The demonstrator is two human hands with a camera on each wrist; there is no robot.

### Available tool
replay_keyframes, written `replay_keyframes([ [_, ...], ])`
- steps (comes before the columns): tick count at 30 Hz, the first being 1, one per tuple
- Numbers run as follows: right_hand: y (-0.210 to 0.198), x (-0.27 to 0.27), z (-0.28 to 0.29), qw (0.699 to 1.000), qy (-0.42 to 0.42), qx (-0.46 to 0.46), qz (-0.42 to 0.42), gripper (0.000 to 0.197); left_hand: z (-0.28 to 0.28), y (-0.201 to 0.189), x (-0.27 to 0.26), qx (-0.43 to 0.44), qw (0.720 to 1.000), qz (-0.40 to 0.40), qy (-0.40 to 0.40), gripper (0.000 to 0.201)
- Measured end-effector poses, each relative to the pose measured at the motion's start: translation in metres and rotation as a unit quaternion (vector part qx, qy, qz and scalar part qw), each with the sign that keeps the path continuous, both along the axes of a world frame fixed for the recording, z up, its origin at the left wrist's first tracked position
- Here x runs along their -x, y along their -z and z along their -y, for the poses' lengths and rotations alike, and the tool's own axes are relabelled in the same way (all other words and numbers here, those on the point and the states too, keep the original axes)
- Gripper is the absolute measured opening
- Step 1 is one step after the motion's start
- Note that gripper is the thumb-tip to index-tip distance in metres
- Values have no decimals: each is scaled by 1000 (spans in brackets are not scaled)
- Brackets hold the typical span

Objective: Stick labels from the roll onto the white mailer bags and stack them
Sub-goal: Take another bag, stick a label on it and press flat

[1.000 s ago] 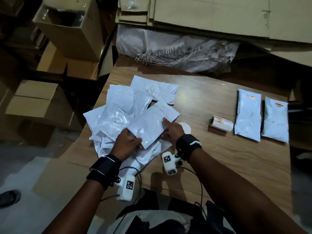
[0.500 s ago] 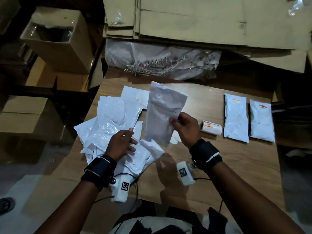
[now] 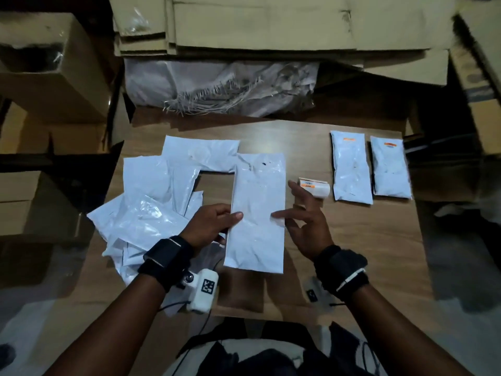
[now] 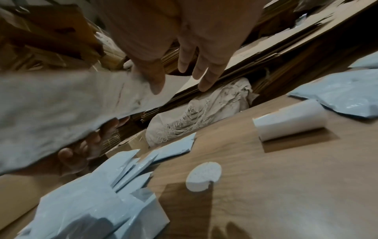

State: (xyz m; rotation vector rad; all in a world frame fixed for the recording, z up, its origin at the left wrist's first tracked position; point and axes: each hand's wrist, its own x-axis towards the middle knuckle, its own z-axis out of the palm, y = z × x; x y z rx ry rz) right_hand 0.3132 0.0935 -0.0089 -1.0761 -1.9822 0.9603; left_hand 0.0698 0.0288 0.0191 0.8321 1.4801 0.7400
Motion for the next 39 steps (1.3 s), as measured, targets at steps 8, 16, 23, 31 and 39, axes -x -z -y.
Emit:
replay_keyframes([
  [8,-24,-12,1,988,71,-100,94,41,-12,0,-6,-87,969,-171,157,23],
  [16,-37,-3,7,960,-98,93,244,52,-43,-40,-41,-268,713,-481,434,33],
  [23,2,-18,16,971,57,232,21,7,-44,-35,-52,-398,725,-506,244,42],
  [31,72,-29,36,914,113,386,51,23,13,60,-68,-97,778,-488,385,110],
  [39,61,-25,48,927,32,142,347,83,19,90,-77,-54,748,-498,436,115],
])
